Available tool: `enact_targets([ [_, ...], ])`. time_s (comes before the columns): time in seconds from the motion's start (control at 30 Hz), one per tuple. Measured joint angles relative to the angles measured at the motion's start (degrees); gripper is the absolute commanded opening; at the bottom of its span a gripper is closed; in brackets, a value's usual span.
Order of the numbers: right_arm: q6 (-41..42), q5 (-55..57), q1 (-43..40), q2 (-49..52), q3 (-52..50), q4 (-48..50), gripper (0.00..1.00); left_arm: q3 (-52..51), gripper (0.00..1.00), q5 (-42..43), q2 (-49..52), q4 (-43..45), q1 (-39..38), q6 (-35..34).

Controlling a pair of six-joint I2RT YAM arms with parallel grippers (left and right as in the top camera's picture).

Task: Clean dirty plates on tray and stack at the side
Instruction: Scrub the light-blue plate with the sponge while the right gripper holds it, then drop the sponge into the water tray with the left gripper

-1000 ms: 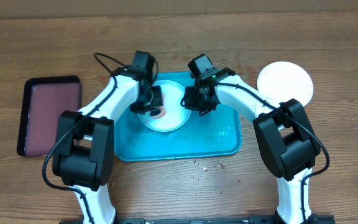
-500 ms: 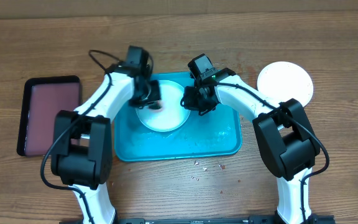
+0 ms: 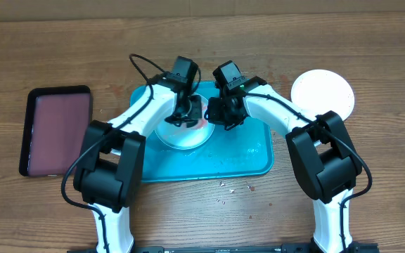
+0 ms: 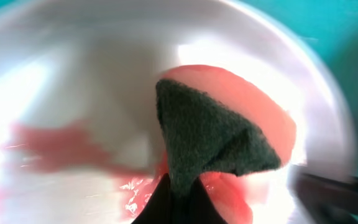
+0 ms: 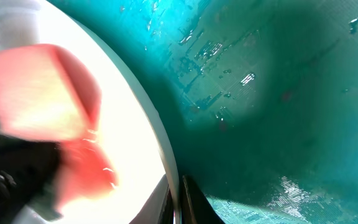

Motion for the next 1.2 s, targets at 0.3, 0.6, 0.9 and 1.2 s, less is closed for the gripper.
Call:
enact_targets([
  [0.3, 0.0, -1.0, 0.8, 0.2, 0.2, 0.5, 0.06, 5.4, 0.04, -14.9, 0.8, -14.5, 7.0, -0.9],
  [0.6, 0.1, -1.0, 0.8, 0.2, 0.2, 0.1, 0.04, 21.3, 0.04, -18.7, 0.4, -26.7, 9.5, -5.6],
  [0.9, 0.2, -0.9, 0.8, 0.2, 0.2, 0.1, 0.04, 21.2, 0.04, -19.9, -2.3, -34.1, 26.4, -6.5],
  [1.2, 0.1, -0.9, 0.8, 0.2, 0.3, 0.2, 0.04, 10.9, 0.04, -13.0, -2.5, -24.2, 45.5, -4.9],
])
